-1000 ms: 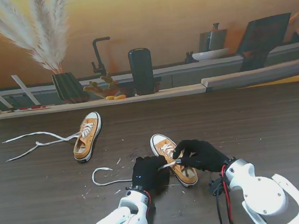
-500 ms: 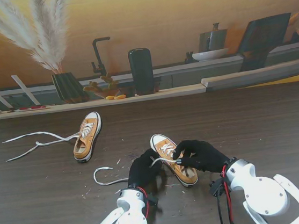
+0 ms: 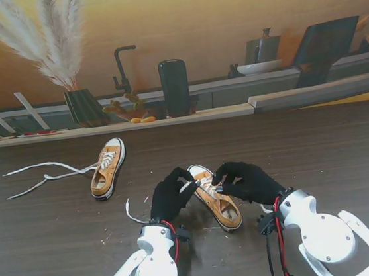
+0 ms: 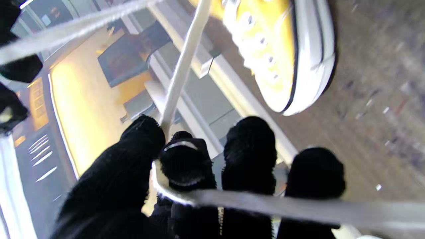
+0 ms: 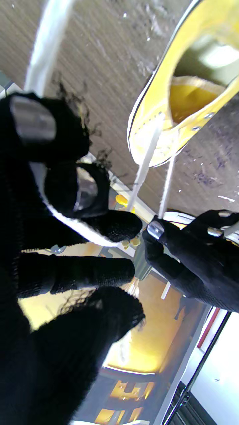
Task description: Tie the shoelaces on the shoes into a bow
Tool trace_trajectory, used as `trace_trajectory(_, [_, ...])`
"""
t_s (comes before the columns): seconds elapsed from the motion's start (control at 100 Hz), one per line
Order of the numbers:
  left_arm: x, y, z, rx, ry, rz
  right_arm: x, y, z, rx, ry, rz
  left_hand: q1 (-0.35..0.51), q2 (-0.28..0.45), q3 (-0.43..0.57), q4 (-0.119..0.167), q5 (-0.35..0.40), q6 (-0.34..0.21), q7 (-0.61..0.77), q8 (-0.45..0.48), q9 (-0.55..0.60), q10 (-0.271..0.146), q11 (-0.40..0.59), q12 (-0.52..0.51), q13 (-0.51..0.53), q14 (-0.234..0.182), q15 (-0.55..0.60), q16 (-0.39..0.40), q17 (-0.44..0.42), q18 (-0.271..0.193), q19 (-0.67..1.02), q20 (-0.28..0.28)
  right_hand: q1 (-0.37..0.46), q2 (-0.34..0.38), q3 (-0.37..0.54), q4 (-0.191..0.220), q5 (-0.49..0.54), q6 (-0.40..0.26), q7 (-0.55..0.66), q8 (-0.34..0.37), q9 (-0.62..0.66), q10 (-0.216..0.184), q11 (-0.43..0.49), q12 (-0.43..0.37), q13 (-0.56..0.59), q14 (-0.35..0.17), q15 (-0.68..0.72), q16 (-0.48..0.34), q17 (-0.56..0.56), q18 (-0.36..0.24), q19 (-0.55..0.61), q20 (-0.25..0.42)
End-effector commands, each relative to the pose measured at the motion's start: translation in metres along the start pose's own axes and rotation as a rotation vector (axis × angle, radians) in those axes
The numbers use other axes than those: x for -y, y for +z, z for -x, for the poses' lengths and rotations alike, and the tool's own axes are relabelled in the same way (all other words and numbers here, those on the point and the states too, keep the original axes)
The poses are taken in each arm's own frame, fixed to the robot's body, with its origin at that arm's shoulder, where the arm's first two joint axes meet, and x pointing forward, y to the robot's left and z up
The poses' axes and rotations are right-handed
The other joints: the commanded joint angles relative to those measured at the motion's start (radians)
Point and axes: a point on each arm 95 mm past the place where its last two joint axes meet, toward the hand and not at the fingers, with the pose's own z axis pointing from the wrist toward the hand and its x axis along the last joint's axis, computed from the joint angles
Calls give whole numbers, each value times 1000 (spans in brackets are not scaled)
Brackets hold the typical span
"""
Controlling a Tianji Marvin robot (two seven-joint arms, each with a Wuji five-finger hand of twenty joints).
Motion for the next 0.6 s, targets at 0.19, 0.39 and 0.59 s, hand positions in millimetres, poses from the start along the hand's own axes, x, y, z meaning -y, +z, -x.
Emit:
trace_trajectory(0.19, [23,10,-23,-89,-24,-50,-8,4,-23,-57,30,35,47,-17,-35,-29,55,-131,-83,-98,74,-52,52,41,74,-57,144,37,152,-72,194,-47,-12,-120,102,19,10,-27,-18,18,-8,-39,-4,9,43,-15,-7,-14,26,-10,108,-13])
trace_trajectory(0.39, [30,10,-27,-140,-62,-33,-10,8,-31,-84,15,57,106,-32,1,-51,97,-99,-247,-237,86,-26,68,32,73,-51,165,25,149,-73,206,-57,167,-267,241,-10,37,-32,-32,37,-6,-60,-3,-1,43,-41,-14,-18,24,-41,92,-22])
trace_trajectory(0.59, [36,6,-21,-176,-142,171,-13,11,-31,-105,-1,93,47,-51,121,-63,120,-17,-492,-346,91,-20,63,21,73,-36,147,14,128,-55,188,-52,267,-301,304,-6,60,-26,-114,114,-47,-61,-35,-18,43,-21,-132,-74,-14,0,-29,-48])
